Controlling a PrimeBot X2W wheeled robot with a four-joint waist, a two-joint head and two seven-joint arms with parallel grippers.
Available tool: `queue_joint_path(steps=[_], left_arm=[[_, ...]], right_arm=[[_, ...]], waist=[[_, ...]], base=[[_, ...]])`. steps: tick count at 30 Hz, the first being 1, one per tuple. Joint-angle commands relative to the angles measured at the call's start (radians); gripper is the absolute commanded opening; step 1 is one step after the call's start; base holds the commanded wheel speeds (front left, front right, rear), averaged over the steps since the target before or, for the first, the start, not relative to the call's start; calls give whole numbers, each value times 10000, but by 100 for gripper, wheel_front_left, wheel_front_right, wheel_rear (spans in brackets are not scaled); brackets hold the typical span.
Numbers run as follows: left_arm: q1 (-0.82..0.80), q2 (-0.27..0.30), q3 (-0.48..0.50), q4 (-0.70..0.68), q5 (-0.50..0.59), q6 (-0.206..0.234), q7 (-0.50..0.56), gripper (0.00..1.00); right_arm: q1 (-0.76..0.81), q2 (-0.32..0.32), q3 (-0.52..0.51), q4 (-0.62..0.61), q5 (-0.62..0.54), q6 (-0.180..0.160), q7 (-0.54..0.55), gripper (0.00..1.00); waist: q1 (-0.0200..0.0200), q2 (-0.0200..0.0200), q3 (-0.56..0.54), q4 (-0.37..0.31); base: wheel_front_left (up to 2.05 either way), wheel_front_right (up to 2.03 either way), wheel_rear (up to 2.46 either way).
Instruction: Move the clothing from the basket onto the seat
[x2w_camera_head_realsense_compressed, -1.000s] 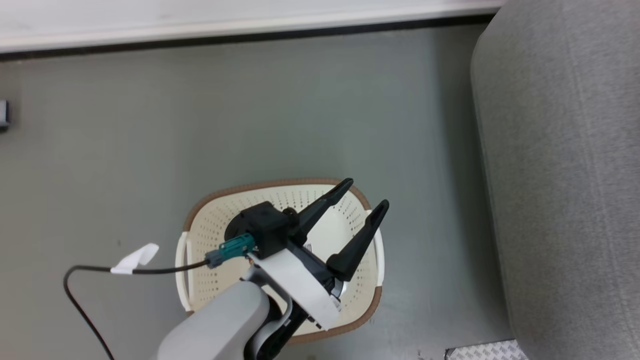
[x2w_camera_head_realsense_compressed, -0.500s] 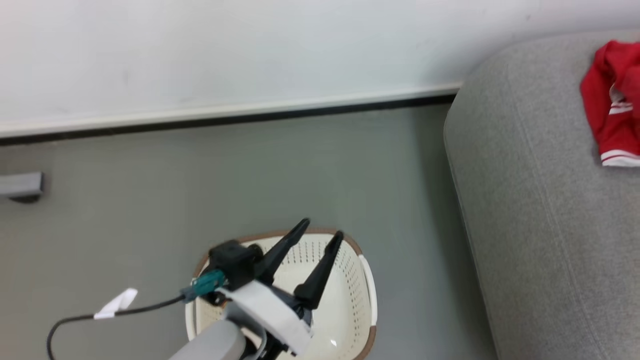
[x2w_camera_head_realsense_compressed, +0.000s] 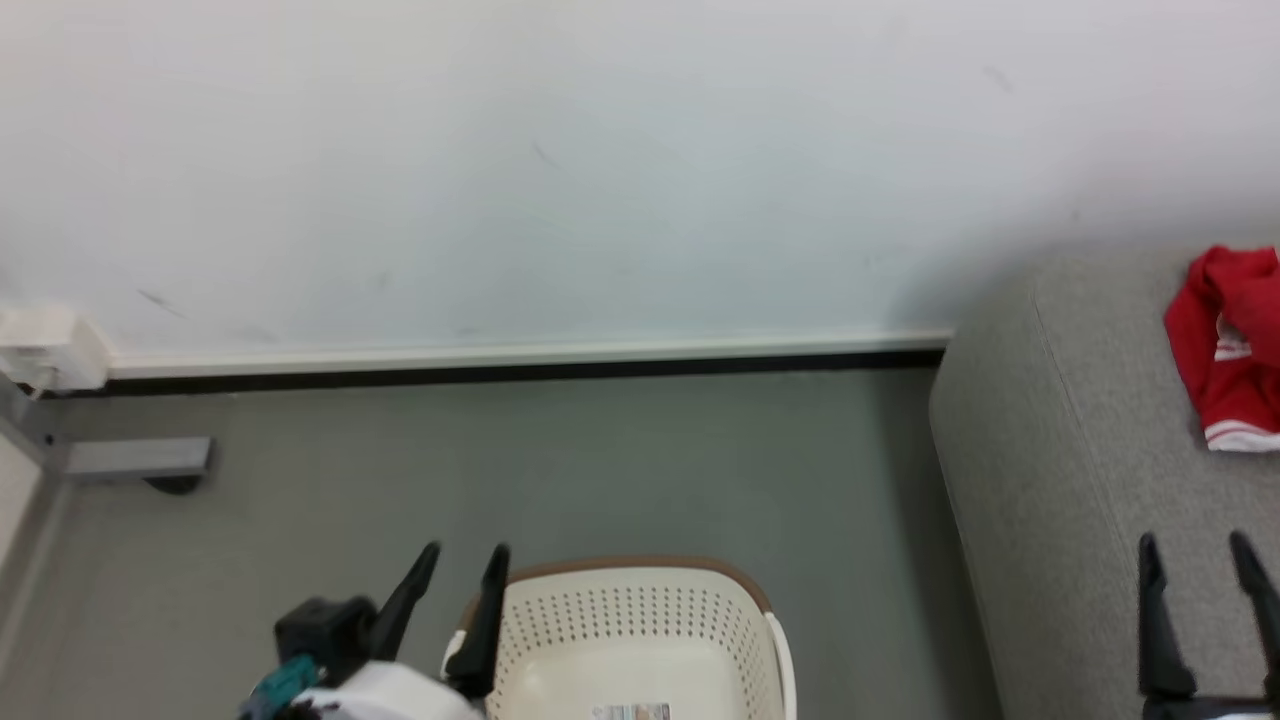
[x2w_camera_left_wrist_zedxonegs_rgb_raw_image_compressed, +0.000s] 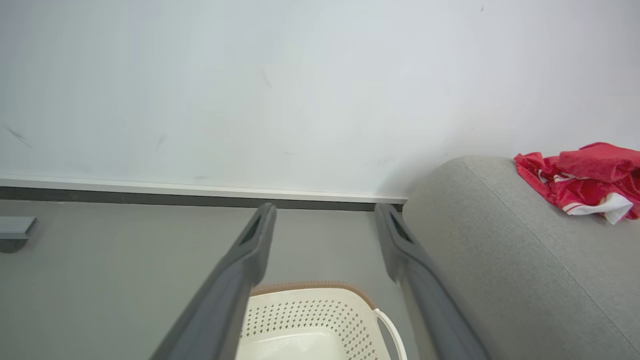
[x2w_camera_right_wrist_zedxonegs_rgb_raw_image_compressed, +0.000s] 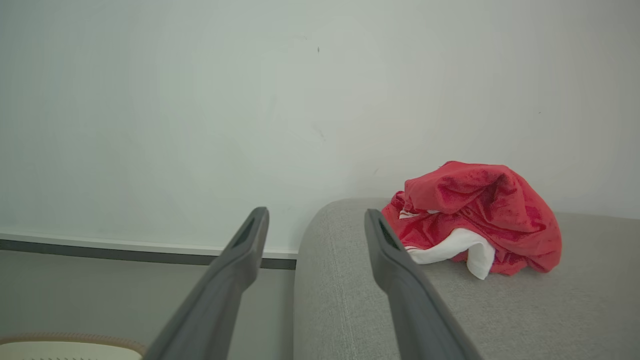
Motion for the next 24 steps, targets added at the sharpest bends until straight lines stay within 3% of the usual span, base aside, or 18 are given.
queue_joint_path(steps=[1, 11, 24], left_arm=[[442, -75, 297, 111, 273, 40, -4, 100], [1816, -520, 2375, 427, 1481, -325, -5, 100], [2126, -1375, 3760, 685, 2817, -1132, -6, 100]], right_arm=[[291, 52, 63, 70, 67, -29, -84, 100], [1450, 200, 838, -89, 510, -29, -83, 100], [1598, 192, 1303, 189, 651, -29, -85, 100]], waist=[[4, 0, -494, 347], [4, 0, -1061, 660], [4, 0, -1300, 626]], base=[[0, 0, 0], [0, 0, 0], [0, 0, 0]])
